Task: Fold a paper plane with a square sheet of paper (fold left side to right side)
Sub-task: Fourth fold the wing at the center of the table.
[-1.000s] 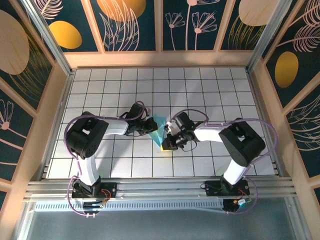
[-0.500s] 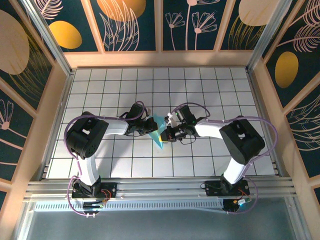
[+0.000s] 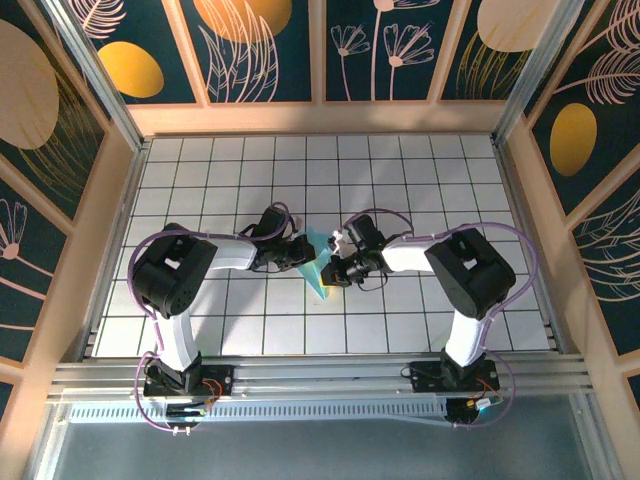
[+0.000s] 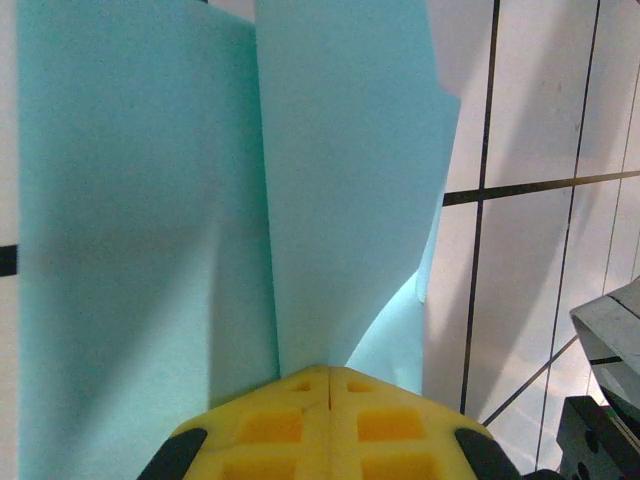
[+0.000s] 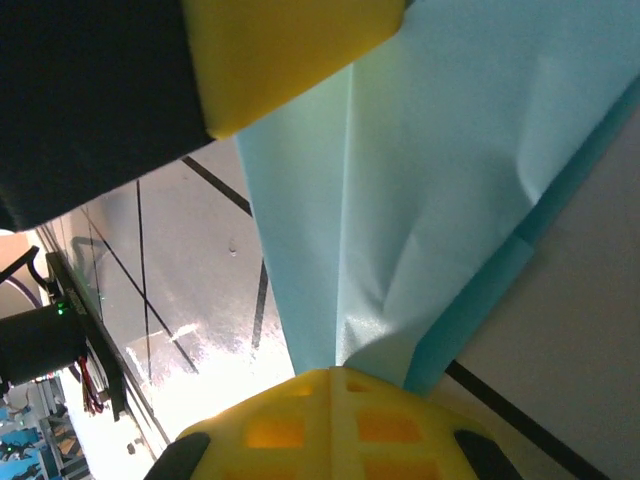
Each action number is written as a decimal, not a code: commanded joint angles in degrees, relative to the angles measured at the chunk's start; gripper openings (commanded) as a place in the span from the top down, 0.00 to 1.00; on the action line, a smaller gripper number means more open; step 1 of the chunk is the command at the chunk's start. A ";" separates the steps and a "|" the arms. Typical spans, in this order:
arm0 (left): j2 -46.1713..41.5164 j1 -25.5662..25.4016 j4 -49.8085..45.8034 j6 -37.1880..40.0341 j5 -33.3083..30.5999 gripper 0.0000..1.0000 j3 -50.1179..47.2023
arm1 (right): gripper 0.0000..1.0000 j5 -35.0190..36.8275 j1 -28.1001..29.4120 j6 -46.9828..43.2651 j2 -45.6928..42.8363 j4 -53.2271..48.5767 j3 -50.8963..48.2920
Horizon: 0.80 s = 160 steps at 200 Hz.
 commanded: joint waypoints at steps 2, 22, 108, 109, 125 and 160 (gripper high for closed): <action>2.16 0.22 -4.74 1.05 -5.11 1.00 -1.74 | 1.00 1.62 0.37 -1.12 0.98 -2.22 1.34; 2.07 0.26 -4.74 1.10 -5.10 1.00 -1.69 | 1.00 1.62 0.47 -1.26 1.24 -2.37 1.47; 1.21 0.22 -4.30 0.92 -4.75 0.99 -1.48 | 1.00 4.29 1.02 -1.83 2.71 -5.83 1.43; 1.20 0.22 -4.26 0.93 -4.71 0.99 -1.44 | 1.00 4.36 1.05 -1.83 2.73 -5.94 1.45; 0.30 0.23 -3.95 1.02 -4.25 0.96 -0.81 | 1.00 5.36 1.18 -1.86 3.17 -7.12 1.24; -3.05 0.26 -5.27 1.90 -4.72 0.90 2.05 | 1.00 8.91 1.35 -2.33 3.95 -10.27 0.91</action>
